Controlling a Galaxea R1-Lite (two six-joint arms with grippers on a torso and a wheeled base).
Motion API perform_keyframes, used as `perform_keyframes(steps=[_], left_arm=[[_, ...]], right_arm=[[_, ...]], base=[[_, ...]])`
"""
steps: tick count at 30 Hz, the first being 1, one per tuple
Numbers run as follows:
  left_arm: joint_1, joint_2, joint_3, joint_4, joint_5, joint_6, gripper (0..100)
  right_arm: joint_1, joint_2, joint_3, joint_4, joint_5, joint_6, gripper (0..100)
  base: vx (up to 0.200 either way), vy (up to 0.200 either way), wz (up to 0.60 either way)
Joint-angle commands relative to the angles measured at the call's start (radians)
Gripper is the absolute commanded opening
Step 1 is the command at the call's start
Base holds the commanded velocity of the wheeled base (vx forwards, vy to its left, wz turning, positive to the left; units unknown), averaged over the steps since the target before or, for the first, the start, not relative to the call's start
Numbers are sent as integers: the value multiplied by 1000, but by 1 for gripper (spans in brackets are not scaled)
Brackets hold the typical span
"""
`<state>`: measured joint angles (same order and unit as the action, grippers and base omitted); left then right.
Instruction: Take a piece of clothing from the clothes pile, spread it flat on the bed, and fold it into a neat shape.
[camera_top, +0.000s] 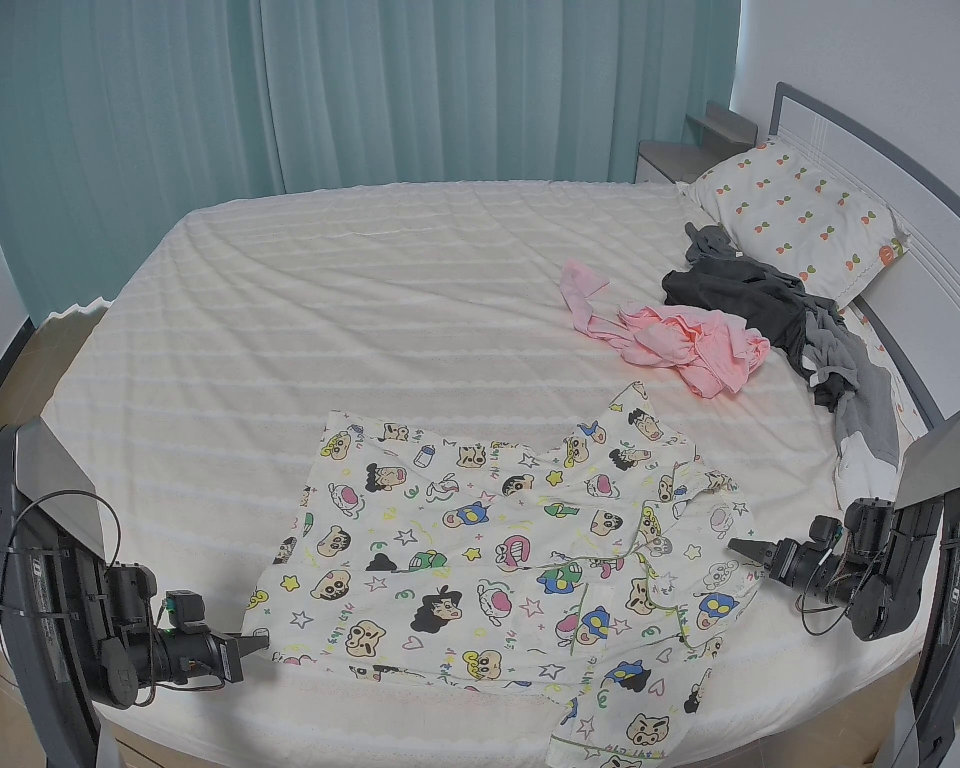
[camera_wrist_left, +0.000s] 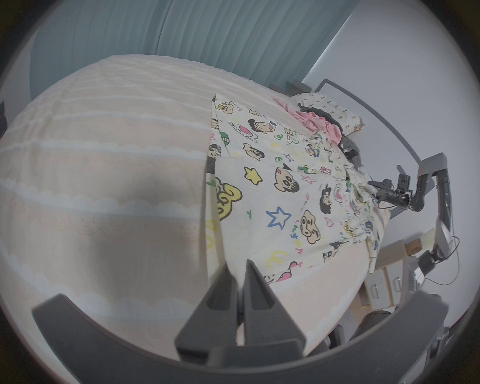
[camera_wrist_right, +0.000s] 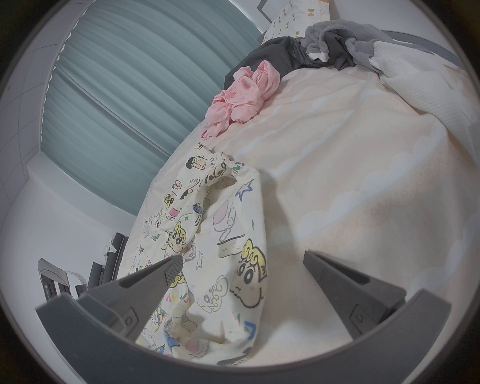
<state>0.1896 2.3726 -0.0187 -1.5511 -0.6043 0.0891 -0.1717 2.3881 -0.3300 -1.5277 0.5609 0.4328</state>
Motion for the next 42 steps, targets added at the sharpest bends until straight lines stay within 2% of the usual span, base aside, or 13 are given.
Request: perform_keyframes(steps=[1,3,9,23,24,29,31,36,42], left_arm=[[25,-29,11,52,-57,3,0],[24,-42,10,85,-61,4,0],[45,-53,10,223,-68,136,0],[91,-44,10,266,-80,146,0],[94,-44,10,275,-97,144,100],[123,-46,13,284,-178,136,100],[131,-49,13,284,-221,90,100],[131,-88,13,282,-227,-89,100],[134,-174,13,284,-229,-213,100]], right_arm=[[0,0,2,0,1,0,100],[0,0,2,0,1,1,100],[0,0,2,0,1,0,100],[0,-6,11,0,2,0,100],[0,-9,12,0,2,0,100],[0,-40,39,0,21,0,100],[-3,-52,51,-2,36,0,100],[-5,-119,95,0,33,0,100],[49,-130,197,0,36,-28,100]], base=[[0,0,0],[0,0,0],[0,0,0],[0,0,0],[0,0,0],[0,0,0],[0,0,0],[0,0,0],[-67,0,0]])
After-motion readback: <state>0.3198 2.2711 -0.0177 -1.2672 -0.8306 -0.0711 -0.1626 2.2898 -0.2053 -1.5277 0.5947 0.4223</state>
